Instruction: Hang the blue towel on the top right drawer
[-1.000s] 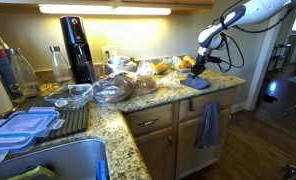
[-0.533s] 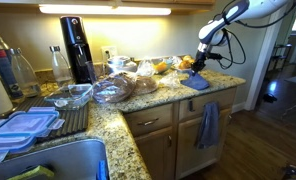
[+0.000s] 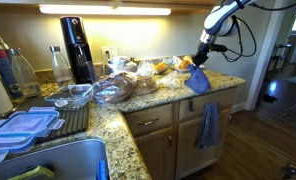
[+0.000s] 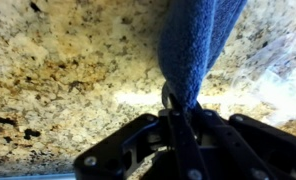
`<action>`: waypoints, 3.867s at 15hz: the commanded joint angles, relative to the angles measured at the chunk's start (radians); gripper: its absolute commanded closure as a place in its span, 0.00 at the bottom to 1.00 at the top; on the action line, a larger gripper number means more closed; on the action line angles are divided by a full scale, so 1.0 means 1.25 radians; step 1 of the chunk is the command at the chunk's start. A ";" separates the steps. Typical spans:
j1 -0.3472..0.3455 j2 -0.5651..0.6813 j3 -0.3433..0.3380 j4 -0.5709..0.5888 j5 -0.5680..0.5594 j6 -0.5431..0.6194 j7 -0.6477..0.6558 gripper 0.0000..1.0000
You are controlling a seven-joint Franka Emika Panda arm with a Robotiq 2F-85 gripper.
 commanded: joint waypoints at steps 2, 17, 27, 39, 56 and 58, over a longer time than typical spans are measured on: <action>0.069 -0.141 -0.024 -0.180 -0.097 0.073 0.108 0.91; 0.094 -0.188 0.001 -0.215 -0.115 0.045 0.130 0.95; 0.165 -0.383 0.077 -0.371 -0.077 0.058 0.106 0.95; 0.173 -0.294 0.071 -0.445 0.122 0.072 0.052 0.95; 0.215 -0.314 0.137 -0.543 0.161 0.137 0.049 0.95; 0.220 -0.297 0.143 -0.565 0.166 0.184 0.044 0.95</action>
